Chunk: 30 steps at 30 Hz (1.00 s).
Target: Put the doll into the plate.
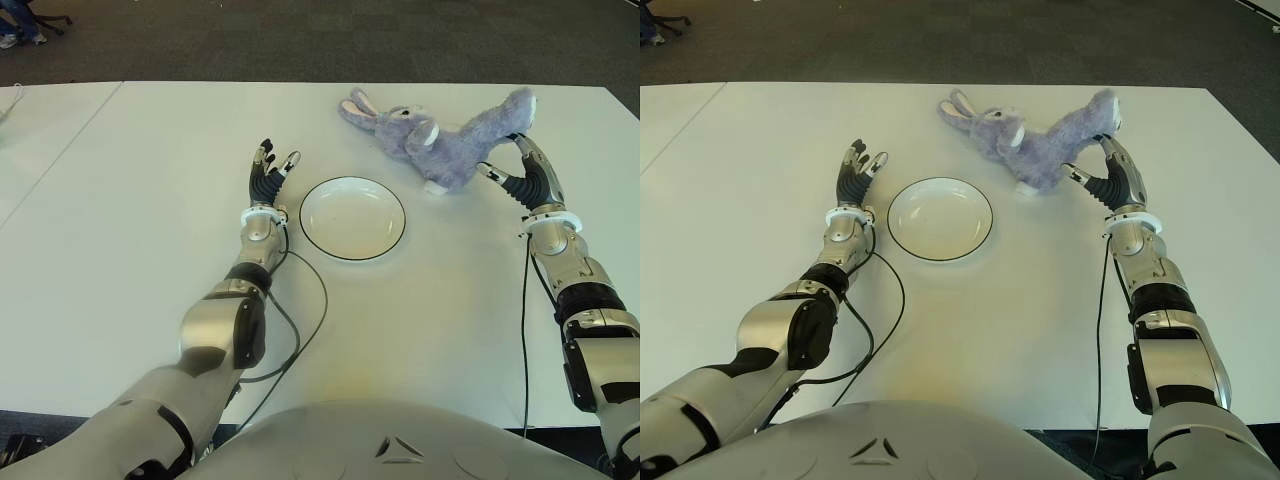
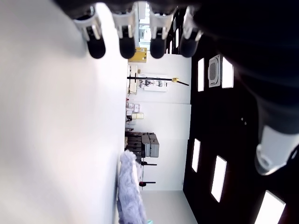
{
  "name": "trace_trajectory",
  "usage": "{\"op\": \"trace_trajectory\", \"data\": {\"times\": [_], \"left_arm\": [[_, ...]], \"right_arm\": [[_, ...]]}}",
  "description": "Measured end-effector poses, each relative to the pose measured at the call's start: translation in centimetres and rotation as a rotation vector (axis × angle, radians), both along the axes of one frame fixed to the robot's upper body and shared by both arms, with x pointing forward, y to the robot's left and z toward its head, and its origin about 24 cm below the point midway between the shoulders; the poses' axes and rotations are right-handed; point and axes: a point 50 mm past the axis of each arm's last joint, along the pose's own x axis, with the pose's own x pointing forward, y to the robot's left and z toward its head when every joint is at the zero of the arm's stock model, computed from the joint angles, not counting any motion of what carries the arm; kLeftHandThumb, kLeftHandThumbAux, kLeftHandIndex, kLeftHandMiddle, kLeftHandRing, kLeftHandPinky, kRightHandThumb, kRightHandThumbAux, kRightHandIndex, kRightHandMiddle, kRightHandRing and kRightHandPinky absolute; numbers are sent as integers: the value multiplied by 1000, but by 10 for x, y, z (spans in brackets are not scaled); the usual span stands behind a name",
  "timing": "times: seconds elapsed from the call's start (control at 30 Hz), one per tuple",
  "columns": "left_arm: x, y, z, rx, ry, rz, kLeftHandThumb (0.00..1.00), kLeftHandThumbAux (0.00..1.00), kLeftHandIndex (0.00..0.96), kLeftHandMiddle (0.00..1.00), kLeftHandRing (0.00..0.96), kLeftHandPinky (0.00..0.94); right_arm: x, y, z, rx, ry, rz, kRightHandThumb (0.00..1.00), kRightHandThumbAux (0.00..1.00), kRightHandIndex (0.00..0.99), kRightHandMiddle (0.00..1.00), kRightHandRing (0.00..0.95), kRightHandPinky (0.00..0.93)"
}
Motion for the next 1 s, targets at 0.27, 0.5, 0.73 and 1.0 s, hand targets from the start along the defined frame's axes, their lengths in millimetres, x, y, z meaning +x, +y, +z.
{"op": "trace_trajectory", "data": {"times": [0.27,0.5,0.73,1.0], "left_arm": [[0,0,0,-1,0,1,0,554,0,61,50,25],[0,0,0,-3,0,3,0,565,0,63,53,33],[0,0,0,-3,-1,3,0,555,0,57,51,27],[0,0,1,-1,-2,0,0,556,0,63,53,34]], "right_arm": [[1,-1,-3,-9,0,-20,226,289,0,0,0,0],[8,-1,8,-15,-25,-24,233,301,0,0,0,0],[22,-2,42,-45,-128,-20,214,311,0,0,0,0],[30,-6,71,-74,-239,-46,223,292,0,0,0,0]]}}
